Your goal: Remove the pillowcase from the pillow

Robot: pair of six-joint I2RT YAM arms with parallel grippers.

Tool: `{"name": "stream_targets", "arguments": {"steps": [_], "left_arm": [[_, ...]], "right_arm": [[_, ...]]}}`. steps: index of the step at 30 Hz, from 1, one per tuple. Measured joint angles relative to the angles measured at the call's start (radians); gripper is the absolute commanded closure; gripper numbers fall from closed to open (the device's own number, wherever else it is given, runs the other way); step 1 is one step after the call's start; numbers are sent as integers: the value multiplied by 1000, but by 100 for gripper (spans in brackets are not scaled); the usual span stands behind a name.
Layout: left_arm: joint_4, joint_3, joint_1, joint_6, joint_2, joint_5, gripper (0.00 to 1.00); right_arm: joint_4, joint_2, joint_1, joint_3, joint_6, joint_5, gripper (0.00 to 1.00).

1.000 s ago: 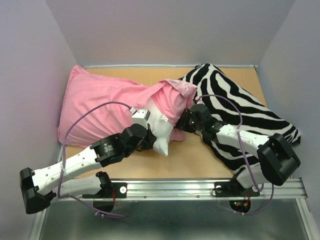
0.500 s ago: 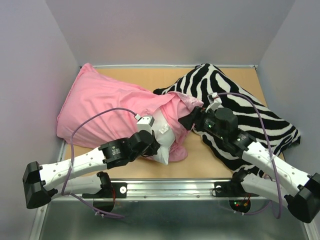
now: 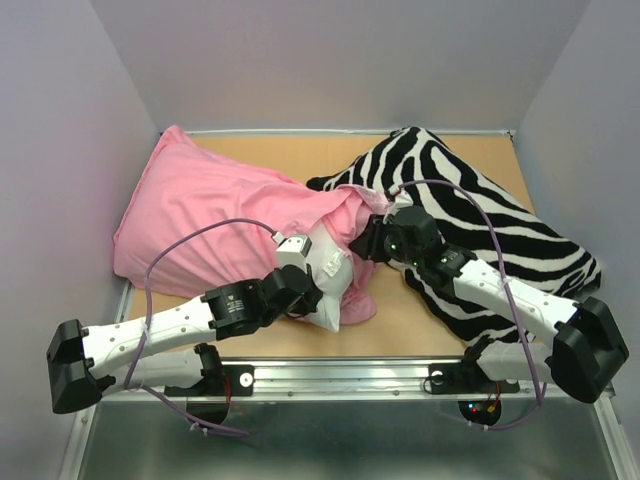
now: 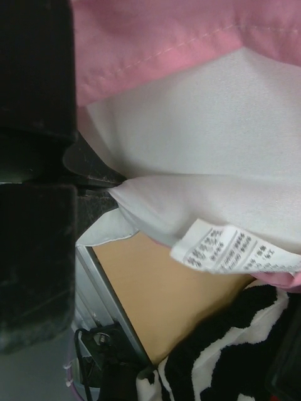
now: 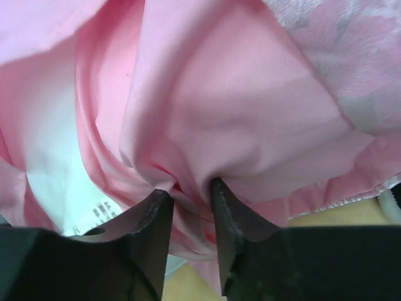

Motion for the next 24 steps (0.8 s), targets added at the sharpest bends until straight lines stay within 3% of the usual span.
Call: {"name": "stream_targets", "arguments": {"steps": [3,7,14,24], "left_arm": [[1,-10,-10,-3,-1,0,100],[-12,-11,-31,-13,-16,0,100],[-76,-22,-63,-49,-125,14,100],[-208,-32,-116,-123,-283,34,100]], "right_arm": [[-26,2,0,29,1,41,92],[-105,32,0,102,-6,167,98],[-218,138,-128,235,-17,273,99],[-277,244,-280,252,19,184,100]]}}
